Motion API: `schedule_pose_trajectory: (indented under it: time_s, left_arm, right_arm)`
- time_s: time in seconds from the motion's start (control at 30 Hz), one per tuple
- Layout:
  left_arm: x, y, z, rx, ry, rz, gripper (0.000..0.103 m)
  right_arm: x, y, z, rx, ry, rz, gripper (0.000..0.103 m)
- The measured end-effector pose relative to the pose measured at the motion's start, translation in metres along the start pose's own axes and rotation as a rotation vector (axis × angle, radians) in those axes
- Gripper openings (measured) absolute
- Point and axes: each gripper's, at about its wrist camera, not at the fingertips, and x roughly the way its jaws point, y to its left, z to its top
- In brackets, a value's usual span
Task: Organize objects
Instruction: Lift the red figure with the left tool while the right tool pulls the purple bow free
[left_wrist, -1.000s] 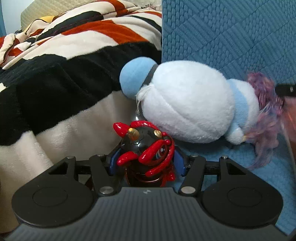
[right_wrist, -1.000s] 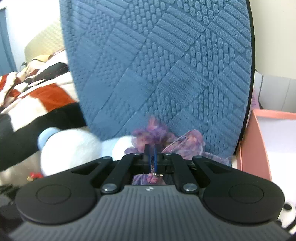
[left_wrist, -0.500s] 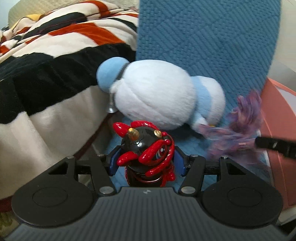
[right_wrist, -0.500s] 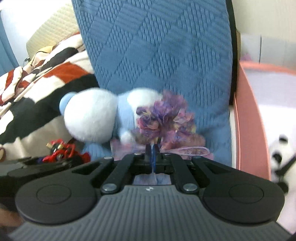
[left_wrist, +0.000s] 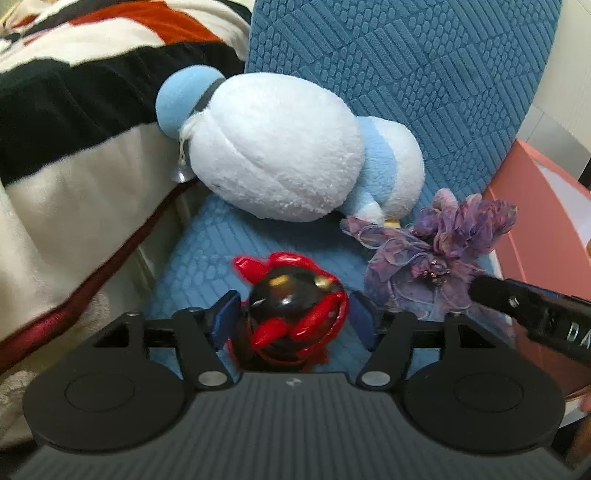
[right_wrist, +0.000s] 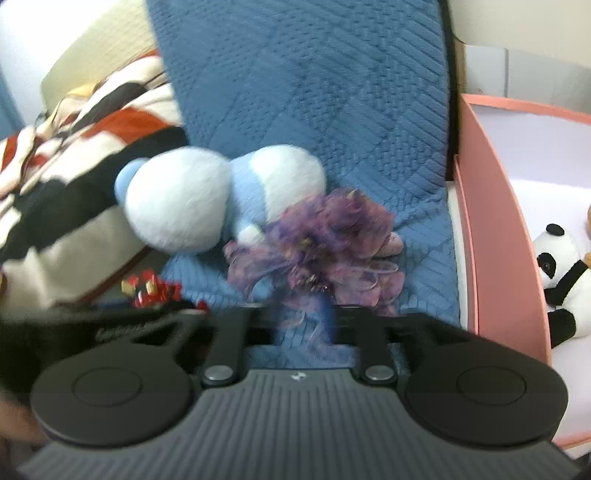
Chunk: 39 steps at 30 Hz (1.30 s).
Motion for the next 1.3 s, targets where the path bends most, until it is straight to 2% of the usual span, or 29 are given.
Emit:
schedule_pose_trajectory:
  time_s: [0.03, 0.2, 0.3, 0.57, 0.63, 0.7, 0.87, 0.97, 1.07, 1.3]
  left_arm:
    - [0.001, 0.001, 0.000, -0.008, 0.004, -0.004, 0.072]
    - [0.005, 0.003, 0.000, -0.021, 0.027, -0.035, 0.072]
    - [0.010, 0.004, -0.001, -0.045, 0.060, -0.041, 0.072]
    - [0.019, 0.007, 0.004, -0.075, 0.077, -0.044, 0.073]
    - [0.020, 0.008, 0.006, -0.074, 0.078, -0.052, 0.073]
    - [0.020, 0.010, 0.008, -0.077, 0.074, -0.064, 0.073]
    - [0.019, 0.013, 0.009, -0.093, 0.069, -0.074, 0.073]
    - [0.018, 0.015, 0.009, -0.102, 0.065, -0.081, 0.073]
    - [0.018, 0.014, 0.008, -0.104, 0.067, -0.082, 0.073]
    - [0.018, 0.015, 0.008, -0.108, 0.069, -0.090, 0.073]
  right_arm:
    - [0.003, -0.003, 0.002, 0.016, -0.002, -0.003, 0.062]
    - [0.028, -0.005, 0.013, 0.050, 0.027, -0.009, 0.062]
    - [0.049, 0.000, 0.016, 0.020, 0.054, -0.052, 0.067]
    - [0.088, -0.004, 0.017, 0.029, 0.088, -0.135, 0.067]
    - [0.091, -0.003, 0.017, 0.015, 0.096, -0.140, 0.063]
    - [0.093, -0.002, 0.016, -0.007, 0.109, -0.142, 0.047]
    - [0.088, 0.005, 0.016, -0.050, 0.117, -0.129, 0.036]
    - [0.078, 0.008, 0.016, -0.060, 0.105, -0.102, 0.033]
    - [0.065, 0.010, 0.014, -0.057, 0.096, -0.085, 0.023]
    - [0.027, 0.012, 0.001, -0.023, 0.105, -0.042, 0.022]
